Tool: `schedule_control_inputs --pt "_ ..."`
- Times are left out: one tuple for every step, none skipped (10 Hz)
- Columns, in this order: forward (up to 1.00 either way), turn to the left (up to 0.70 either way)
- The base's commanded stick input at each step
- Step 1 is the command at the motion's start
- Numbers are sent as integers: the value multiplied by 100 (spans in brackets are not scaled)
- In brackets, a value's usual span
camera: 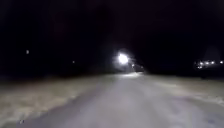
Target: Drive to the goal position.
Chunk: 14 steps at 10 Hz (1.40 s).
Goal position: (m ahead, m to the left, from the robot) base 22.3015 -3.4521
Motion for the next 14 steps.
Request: schedule_control_inputs --pt "100 12" --pt "100 26" --pt "100 40" --pt "100 8" --pt "100 0" --pt "100 0" --pt "100 0" --pt "100 0" --pt "100 0" --pt "100 0" --pt "100 -23" --pt "100 -40" --pt "100 -40" --pt "100 -40"
